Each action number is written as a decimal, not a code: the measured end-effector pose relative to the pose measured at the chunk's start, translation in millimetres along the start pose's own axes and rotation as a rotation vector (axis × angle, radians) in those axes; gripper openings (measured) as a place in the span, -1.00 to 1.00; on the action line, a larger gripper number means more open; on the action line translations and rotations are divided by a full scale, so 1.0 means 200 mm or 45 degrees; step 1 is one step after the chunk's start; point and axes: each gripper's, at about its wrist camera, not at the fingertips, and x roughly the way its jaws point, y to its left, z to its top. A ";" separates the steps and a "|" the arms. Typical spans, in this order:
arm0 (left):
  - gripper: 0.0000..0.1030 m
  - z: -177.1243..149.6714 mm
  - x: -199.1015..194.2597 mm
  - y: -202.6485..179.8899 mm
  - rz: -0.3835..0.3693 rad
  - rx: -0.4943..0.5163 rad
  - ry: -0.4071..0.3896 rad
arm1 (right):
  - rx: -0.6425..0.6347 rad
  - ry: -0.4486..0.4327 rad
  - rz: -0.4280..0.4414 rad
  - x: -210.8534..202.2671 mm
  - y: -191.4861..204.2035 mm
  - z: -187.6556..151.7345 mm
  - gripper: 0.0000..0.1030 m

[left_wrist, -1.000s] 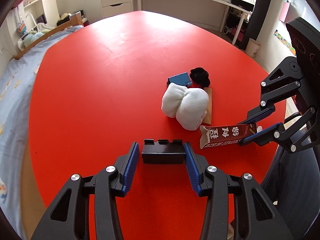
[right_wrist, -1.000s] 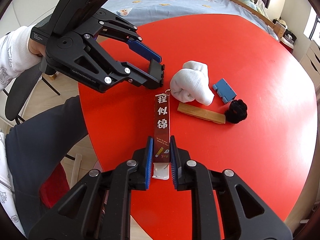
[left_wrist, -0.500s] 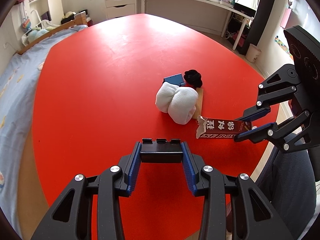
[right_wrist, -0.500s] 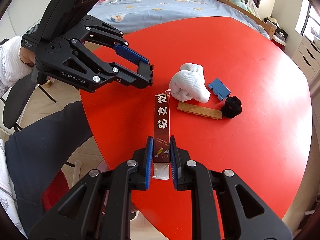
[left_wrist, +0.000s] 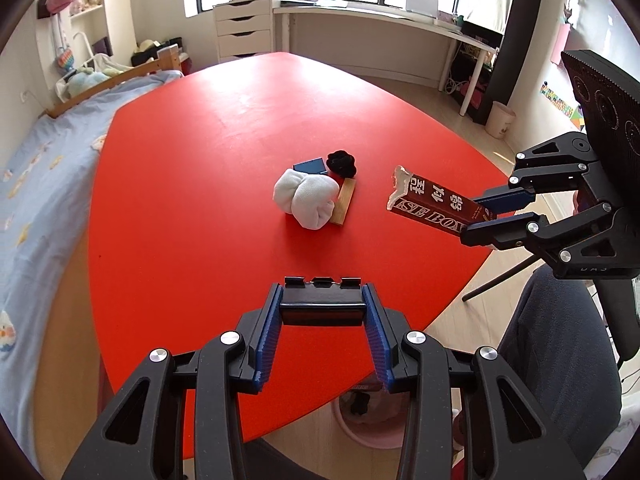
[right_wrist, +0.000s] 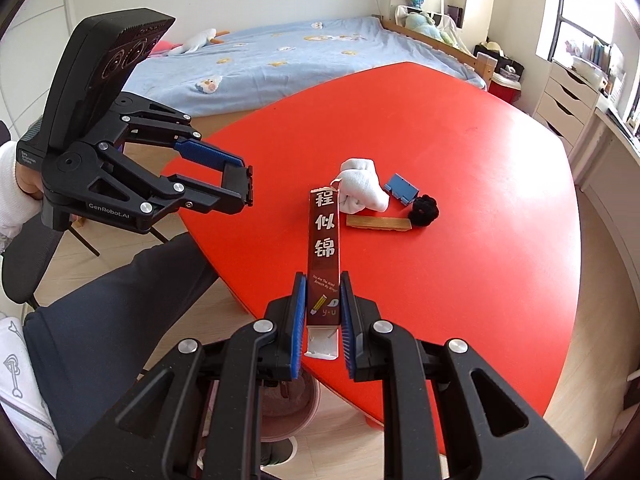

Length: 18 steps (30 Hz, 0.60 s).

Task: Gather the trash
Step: 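Carry the clip and carton over the wastebasket and open both tools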

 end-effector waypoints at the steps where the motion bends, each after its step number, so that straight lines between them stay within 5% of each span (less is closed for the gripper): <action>1: -0.24 -0.01 -0.02 -0.01 -0.004 0.000 -0.008 | 0.008 -0.008 -0.004 -0.02 0.01 -0.01 -0.70; 18: -0.24 -0.25 -0.15 -0.25 -0.082 -0.004 -0.043 | 0.214 -0.063 -0.005 -0.19 0.25 -0.27 -0.70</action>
